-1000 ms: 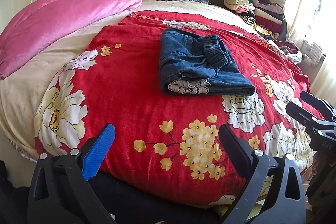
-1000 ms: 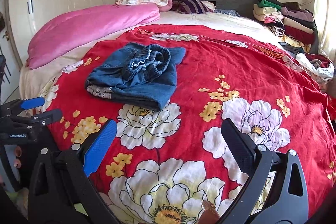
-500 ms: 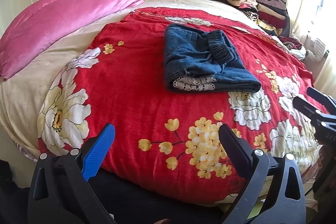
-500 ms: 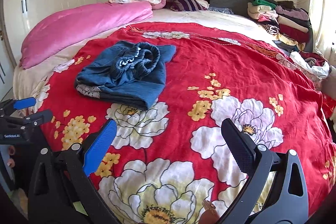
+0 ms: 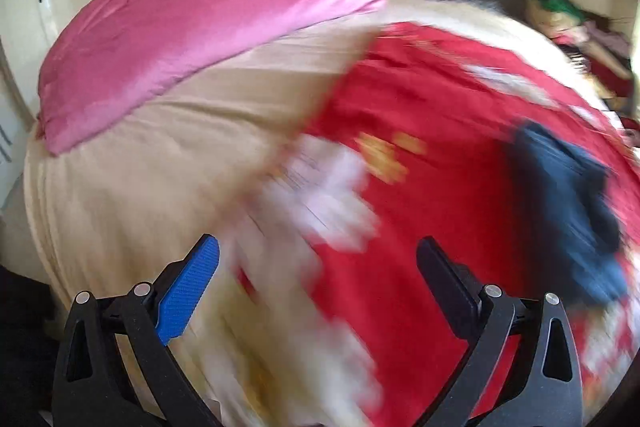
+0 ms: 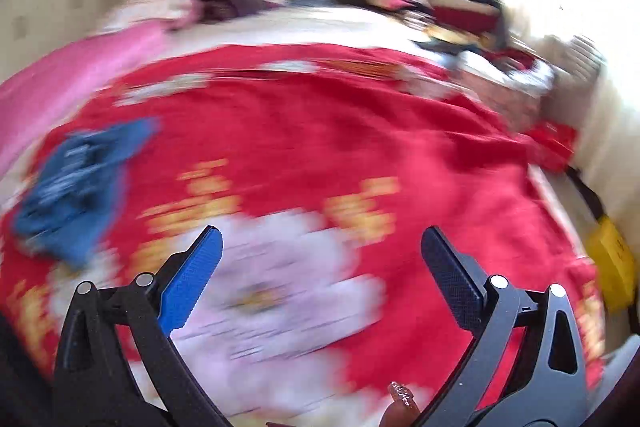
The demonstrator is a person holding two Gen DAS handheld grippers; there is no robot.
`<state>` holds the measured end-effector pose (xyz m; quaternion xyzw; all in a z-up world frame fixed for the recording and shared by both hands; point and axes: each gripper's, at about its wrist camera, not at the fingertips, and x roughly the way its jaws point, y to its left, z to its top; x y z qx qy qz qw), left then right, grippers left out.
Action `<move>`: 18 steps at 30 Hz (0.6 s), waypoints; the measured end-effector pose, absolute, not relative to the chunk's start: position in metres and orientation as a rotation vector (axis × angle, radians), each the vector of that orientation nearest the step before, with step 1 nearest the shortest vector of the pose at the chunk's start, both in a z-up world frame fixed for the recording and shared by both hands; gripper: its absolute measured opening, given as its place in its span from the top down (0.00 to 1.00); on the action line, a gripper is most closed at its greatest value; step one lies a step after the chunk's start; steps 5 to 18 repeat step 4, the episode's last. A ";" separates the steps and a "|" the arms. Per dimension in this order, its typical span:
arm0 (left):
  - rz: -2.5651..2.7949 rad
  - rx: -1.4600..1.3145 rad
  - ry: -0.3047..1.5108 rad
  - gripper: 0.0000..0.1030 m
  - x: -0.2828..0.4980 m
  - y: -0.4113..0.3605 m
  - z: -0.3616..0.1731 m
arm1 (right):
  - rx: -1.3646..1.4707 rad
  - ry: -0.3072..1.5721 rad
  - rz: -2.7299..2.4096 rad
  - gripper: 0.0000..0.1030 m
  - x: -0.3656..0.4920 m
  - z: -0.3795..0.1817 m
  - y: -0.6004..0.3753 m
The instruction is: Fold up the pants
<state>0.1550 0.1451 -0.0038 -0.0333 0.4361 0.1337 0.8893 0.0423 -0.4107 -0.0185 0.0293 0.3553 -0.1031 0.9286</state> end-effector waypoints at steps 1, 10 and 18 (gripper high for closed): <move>0.319 -0.063 0.922 0.04 0.179 0.161 -0.010 | 0.077 0.749 -0.268 0.09 0.054 -0.023 -0.440; 0.373 -0.062 0.961 0.04 0.241 0.197 -0.031 | 0.105 0.804 -0.407 0.09 0.088 -0.038 -0.511; 0.373 -0.062 0.961 0.04 0.241 0.197 -0.031 | 0.105 0.804 -0.407 0.09 0.088 -0.038 -0.511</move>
